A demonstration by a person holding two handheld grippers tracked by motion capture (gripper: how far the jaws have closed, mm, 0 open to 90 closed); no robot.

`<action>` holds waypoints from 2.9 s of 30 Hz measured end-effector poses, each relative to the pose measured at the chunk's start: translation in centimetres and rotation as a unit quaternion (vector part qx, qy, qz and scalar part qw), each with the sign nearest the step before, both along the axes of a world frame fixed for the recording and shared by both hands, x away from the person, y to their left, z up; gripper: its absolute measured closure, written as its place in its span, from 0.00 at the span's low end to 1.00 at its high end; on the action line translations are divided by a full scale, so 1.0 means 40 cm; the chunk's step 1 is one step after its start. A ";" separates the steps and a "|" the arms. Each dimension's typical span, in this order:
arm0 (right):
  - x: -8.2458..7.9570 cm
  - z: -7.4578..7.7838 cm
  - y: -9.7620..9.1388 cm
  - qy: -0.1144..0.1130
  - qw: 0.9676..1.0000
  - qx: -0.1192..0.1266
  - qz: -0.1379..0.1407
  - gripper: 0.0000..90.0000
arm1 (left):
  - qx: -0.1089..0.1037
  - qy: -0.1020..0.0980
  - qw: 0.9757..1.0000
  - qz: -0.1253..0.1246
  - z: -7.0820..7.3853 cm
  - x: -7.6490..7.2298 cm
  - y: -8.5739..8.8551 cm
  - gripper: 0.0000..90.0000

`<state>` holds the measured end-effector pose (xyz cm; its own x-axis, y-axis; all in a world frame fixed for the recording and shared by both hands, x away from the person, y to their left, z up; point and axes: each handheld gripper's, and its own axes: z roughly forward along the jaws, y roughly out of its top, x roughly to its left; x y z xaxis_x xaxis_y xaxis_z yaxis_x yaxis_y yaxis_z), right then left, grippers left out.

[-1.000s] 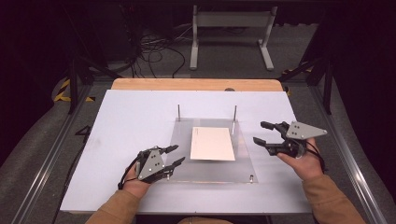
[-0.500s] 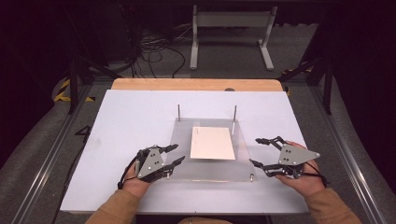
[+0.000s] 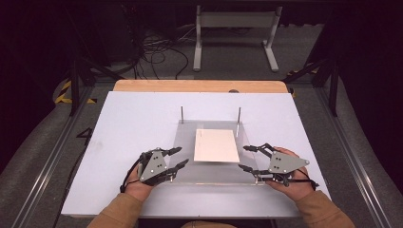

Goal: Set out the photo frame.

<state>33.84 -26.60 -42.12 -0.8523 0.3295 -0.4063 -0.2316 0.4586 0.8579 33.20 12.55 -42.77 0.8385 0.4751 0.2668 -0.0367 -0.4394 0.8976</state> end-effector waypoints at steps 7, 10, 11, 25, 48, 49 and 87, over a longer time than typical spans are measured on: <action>0.003 0.005 -0.004 0.017 0.999 0.032 -0.013 0.68 | -0.020 0.005 1.000 -0.002 0.012 0.005 0.000 0.59; 0.009 0.017 -0.007 0.025 0.999 0.034 -0.018 0.68 | -0.021 0.004 1.000 0.000 0.021 0.007 -0.003 0.59; 0.010 0.018 -0.007 0.027 0.999 0.036 -0.018 0.68 | -0.022 0.004 1.000 0.002 0.022 0.007 -0.003 0.59; 0.022 0.080 -0.010 0.016 0.999 0.033 -0.041 0.71 | -0.041 -0.025 0.999 0.009 0.075 0.013 -0.013 0.61; 0.059 0.237 0.003 -0.054 0.995 0.060 -0.054 0.72 | -0.087 -0.073 0.993 0.037 0.226 0.057 -0.008 0.62; 0.059 0.242 0.002 -0.054 0.995 0.064 -0.053 0.72 | -0.097 -0.065 0.993 0.033 0.238 0.058 -0.006 0.62; 0.094 0.293 -0.003 0.140 0.976 0.161 -0.050 0.73 | -0.160 0.089 0.982 0.033 0.297 0.097 0.009 0.62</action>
